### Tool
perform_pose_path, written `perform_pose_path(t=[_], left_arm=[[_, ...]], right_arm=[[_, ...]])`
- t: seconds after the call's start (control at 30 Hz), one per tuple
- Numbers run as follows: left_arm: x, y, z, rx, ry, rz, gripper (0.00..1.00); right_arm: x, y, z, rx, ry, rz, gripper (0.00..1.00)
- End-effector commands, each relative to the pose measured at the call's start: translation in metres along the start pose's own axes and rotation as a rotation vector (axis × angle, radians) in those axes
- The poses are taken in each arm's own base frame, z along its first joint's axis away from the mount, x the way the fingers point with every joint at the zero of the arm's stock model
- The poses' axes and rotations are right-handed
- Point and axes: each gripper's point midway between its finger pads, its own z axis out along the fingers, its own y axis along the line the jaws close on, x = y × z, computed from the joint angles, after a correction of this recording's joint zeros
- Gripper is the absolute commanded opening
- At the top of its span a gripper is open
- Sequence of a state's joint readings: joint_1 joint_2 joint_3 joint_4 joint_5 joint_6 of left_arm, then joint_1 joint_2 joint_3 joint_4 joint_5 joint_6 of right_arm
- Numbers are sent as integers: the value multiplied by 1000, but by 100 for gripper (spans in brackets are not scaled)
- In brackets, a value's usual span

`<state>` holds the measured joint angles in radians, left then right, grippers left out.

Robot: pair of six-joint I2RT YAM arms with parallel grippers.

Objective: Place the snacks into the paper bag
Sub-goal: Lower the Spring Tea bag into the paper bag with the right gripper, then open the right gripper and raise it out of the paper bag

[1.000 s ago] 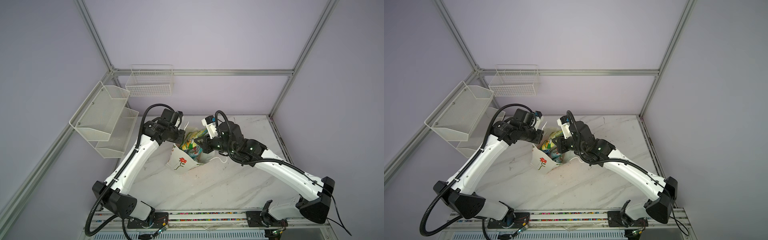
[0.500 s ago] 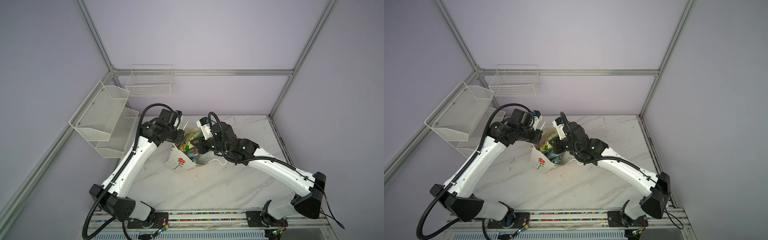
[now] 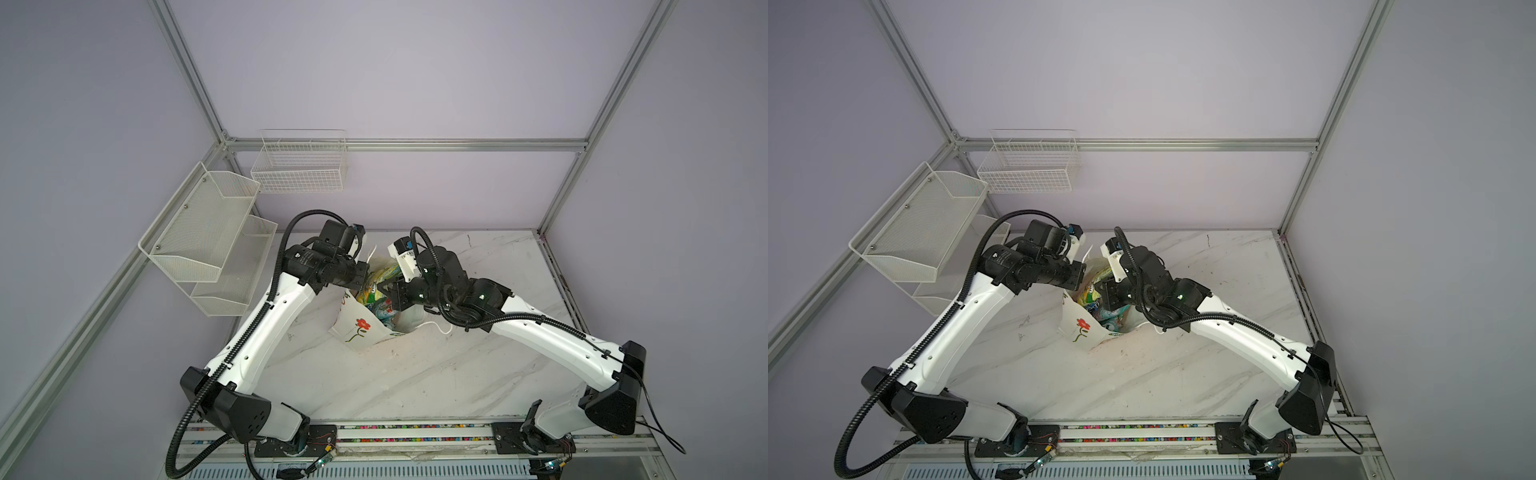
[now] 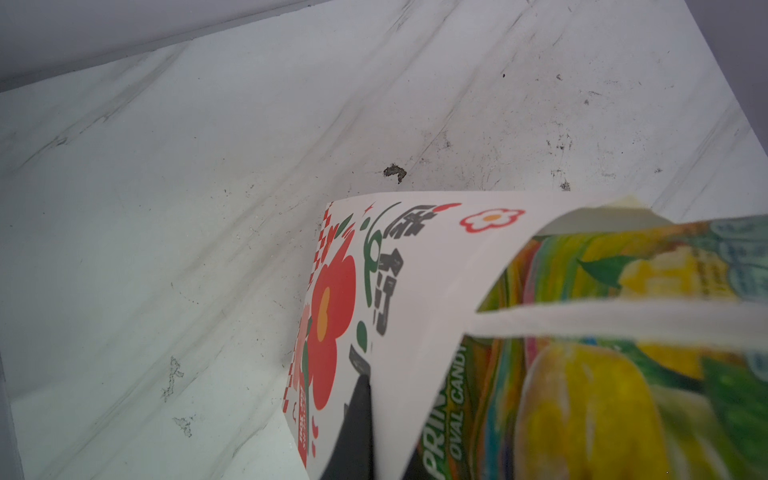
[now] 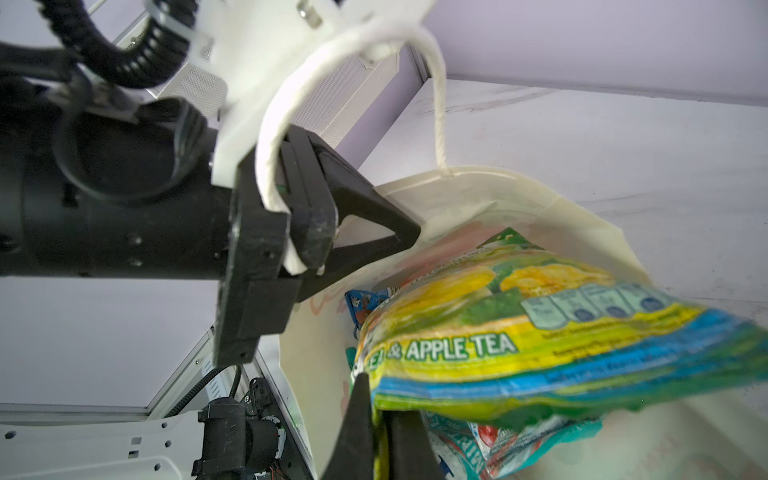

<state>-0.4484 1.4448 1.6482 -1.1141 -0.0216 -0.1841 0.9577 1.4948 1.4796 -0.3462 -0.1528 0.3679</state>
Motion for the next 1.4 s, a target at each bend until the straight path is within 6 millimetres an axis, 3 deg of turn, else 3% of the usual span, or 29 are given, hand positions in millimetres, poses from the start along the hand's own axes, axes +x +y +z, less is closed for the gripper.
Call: perform_pose_path(t=[0.0, 0.17, 0.2, 0.23, 0.27, 0.3, 0.4, 0.73, 0.9, 0.93, 1.03, 1.37], left_arm=[[-30, -11, -28, 62, -179, -20, 0], [-30, -11, -29, 59, -181, -20, 0], [-30, -11, -29, 60, -180, -20, 0], [-30, -11, -29, 60, -181, -21, 0], [-30, -10, -29, 58, -181, -21, 0], [-30, -10, -29, 58, -182, -21, 0], [-29, -10, -28, 54, -179, -20, 0], [-30, -9, -29, 51, -183, -18, 0], [-29, -9, -30, 50, -186, -17, 0], [-29, -9, -30, 51, -185, -16, 0], [-30, -9, -30, 53, -184, -18, 0], [-32, -10, -33, 56, -194, -17, 0]], right_arm=[[-29, 20, -7, -44, -96, -32, 0], [-26, 20, -2, -49, -87, -30, 0], [-26, 22, -1, -56, -84, -31, 13], [-26, 26, -1, -71, -81, -41, 41], [-25, 32, -2, -95, -81, -50, 80], [-25, 39, -4, -121, -85, -63, 97], [-27, 46, -10, -132, -102, -74, 97], [-30, 34, -27, -66, -131, -46, 97], [-30, 7, -42, 69, -178, 19, 97], [-35, 4, -55, 90, -207, 30, 97], [-31, -12, -65, 162, -218, 53, 97], [-9, -63, -83, 327, -193, 145, 97]])
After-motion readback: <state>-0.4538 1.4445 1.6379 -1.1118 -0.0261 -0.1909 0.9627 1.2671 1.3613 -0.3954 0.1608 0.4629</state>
